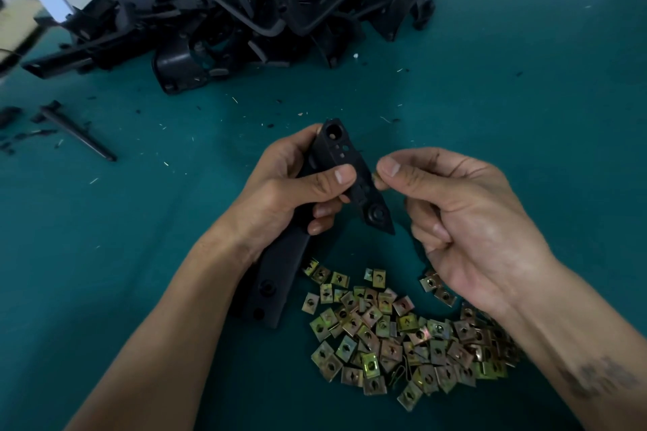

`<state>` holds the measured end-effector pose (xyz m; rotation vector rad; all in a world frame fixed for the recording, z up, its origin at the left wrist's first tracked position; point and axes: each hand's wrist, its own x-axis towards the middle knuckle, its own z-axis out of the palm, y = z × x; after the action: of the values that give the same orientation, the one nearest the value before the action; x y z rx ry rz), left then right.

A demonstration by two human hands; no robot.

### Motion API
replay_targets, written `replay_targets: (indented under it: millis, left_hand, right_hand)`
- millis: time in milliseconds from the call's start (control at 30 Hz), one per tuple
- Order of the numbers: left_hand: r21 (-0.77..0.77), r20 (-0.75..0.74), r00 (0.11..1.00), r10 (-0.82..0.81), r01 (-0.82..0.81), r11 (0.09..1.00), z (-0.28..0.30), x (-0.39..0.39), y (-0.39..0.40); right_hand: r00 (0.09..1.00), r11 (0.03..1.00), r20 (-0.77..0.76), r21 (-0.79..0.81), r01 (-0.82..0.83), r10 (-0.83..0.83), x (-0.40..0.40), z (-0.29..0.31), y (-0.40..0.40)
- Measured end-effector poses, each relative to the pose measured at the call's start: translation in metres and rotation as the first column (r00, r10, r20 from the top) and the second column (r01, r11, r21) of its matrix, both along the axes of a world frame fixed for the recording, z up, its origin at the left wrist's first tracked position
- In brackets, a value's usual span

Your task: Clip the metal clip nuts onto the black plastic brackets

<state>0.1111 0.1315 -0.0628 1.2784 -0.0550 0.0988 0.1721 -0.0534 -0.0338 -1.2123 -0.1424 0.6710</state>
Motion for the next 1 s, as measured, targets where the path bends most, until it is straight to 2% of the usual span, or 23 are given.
replay_targets:
  millis: [100, 200, 500, 767, 867, 1000]
  left_hand:
    - [-0.006, -0.004, 1.0, 0.004, -0.004, 1.0, -0.001, 0.0, -0.001]
    - [-0.007, -0.002, 1.0, 0.007, -0.007, 1.0, -0.001, 0.0, -0.002]
    - [0.004, 0.02, 1.0, 0.005, -0.005, 1.0, -0.003, 0.001, 0.001]
    - [0.007, 0.061, 0.998, -0.011, 0.011, 1.0, -0.003, 0.001, 0.0]
    - [0.002, 0.07, 0.997, -0.024, 0.023, 1.0, -0.004, 0.001, 0.001]
    - [-0.016, 0.068, 0.997, -0.026, 0.028, 0.999, -0.004, 0.001, 0.0]
  right_hand:
    - [0.992, 0.992, 0.026, 0.009, 0.126, -0.126, -0.006, -0.001, 0.005]
    - [0.986, 0.987, 0.037, -0.002, 0.161, -0.16, -0.011, -0.001, 0.008]
    - [0.993, 0.993, 0.044, 0.044, 0.106, -0.108, -0.013, -0.003, 0.006]
    - [0.99, 0.997, 0.13, 0.056, 0.048, -0.055, -0.013, -0.003, 0.006]
    - [0.983, 0.998, 0.182, 0.056, -0.019, 0.009, -0.015, -0.003, 0.005]
    - [0.984, 0.993, 0.132, -0.018, -0.116, 0.117, -0.007, 0.001, -0.002]
